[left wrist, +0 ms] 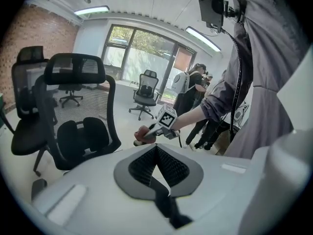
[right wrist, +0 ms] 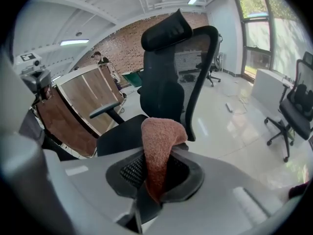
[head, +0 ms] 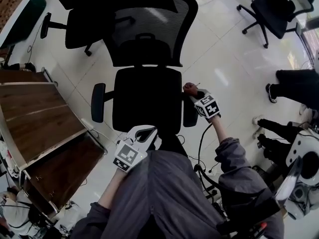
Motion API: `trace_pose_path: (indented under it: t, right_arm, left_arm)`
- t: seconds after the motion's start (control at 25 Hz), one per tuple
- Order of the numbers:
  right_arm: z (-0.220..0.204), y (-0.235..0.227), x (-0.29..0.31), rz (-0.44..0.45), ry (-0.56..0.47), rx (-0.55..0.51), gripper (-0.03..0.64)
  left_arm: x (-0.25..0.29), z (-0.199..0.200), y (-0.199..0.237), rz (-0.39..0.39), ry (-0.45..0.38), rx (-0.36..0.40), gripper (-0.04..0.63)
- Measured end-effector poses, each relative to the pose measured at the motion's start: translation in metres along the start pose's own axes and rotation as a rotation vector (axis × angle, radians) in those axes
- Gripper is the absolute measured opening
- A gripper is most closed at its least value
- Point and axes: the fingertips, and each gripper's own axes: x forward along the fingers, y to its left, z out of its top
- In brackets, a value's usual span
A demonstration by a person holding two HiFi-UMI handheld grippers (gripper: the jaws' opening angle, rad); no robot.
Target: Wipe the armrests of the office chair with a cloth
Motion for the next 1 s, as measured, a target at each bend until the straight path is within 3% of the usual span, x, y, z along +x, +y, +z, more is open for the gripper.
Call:
trace_pose_path:
  t: [0.32,0.48,0.6,0.72,0.84,1.0]
  right_arm:
    - [-0.074,0.102,-0.053,0.103,-0.013,0.085,0.057]
    - [-0.092,0.128,-0.064,0.131,-0.02,0.112,0.057]
    - [-0.084,0.106,-0.063,0.101,-0.061,0.137,0.057]
    - [-0.078,0.056,-0.065,0.007,-0.119,0.212,0.057]
    - [-0.075,0.001,-0.063,-0.073,-0.179,0.303,0.057]
    - [-0.083,-0.038,-0.048,-0.107,-0.214,0.357,0.057]
  left_arm:
    - [0.023,0.002,-0.01,-0.064,0.007,0.03,0.015]
    - [0.036,-0.001,-0.017,-0.098,0.014,0.06,0.015]
    - [0.047,-0.002,-0.012,-0.066,0.015,0.082,0.015]
    - [0.063,-0.011,-0.008,-0.03,0.026,0.108,0.015]
    - [0.085,-0.028,0.0,-0.024,0.03,0.097,0.015]
    - [0.114,-0.055,0.01,-0.045,0.03,0.064,0.015]
